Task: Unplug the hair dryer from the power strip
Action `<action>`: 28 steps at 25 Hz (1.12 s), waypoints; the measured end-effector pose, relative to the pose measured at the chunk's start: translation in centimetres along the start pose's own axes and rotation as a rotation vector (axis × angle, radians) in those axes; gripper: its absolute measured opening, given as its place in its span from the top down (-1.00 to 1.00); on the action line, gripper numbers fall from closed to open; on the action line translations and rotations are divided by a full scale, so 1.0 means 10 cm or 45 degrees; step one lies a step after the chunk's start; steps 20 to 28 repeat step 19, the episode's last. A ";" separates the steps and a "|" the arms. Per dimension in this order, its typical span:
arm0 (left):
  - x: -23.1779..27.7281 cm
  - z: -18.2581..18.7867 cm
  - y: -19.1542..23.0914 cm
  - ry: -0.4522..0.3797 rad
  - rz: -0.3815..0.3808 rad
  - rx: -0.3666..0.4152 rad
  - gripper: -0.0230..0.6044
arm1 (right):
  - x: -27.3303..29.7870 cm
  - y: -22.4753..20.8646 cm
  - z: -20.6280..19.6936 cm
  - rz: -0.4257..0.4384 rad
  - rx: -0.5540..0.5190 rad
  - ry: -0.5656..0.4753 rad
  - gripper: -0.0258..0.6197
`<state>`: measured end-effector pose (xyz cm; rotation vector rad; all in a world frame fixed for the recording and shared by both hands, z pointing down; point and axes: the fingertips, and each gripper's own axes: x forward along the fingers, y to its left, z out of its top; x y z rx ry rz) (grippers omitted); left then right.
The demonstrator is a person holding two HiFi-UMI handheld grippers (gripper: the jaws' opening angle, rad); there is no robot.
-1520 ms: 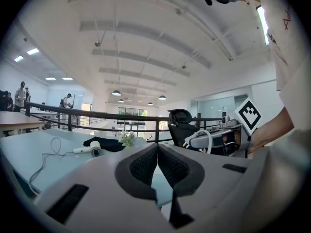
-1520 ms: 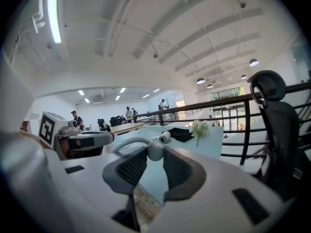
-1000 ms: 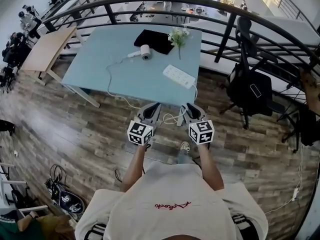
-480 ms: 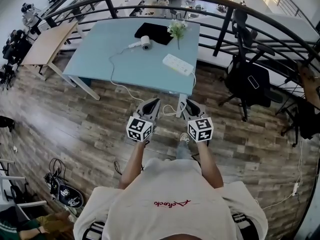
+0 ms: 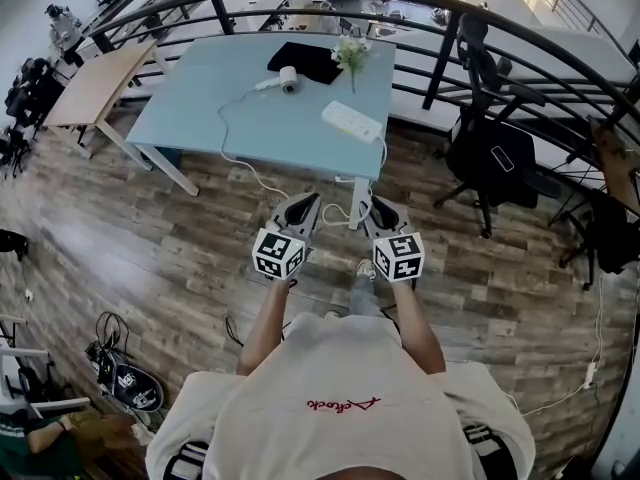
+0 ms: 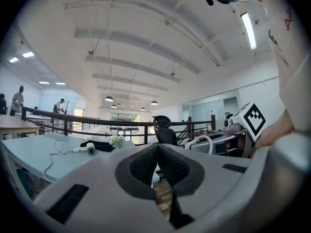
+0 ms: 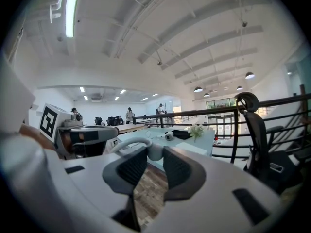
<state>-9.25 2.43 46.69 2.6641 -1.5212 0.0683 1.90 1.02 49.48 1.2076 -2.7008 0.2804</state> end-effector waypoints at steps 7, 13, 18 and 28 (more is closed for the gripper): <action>0.02 0.01 -0.08 -0.006 0.002 0.002 0.90 | -0.06 -0.05 -0.01 0.001 0.003 -0.003 0.57; 0.01 0.03 -0.07 -0.010 0.000 0.007 0.90 | -0.06 -0.04 0.01 0.000 0.001 -0.004 0.57; -0.02 0.02 -0.07 -0.003 0.003 0.007 0.90 | -0.06 -0.01 -0.01 0.000 0.000 -0.002 0.57; -0.03 0.02 -0.07 -0.001 0.004 0.006 0.90 | -0.06 -0.01 -0.01 0.000 0.000 -0.002 0.56</action>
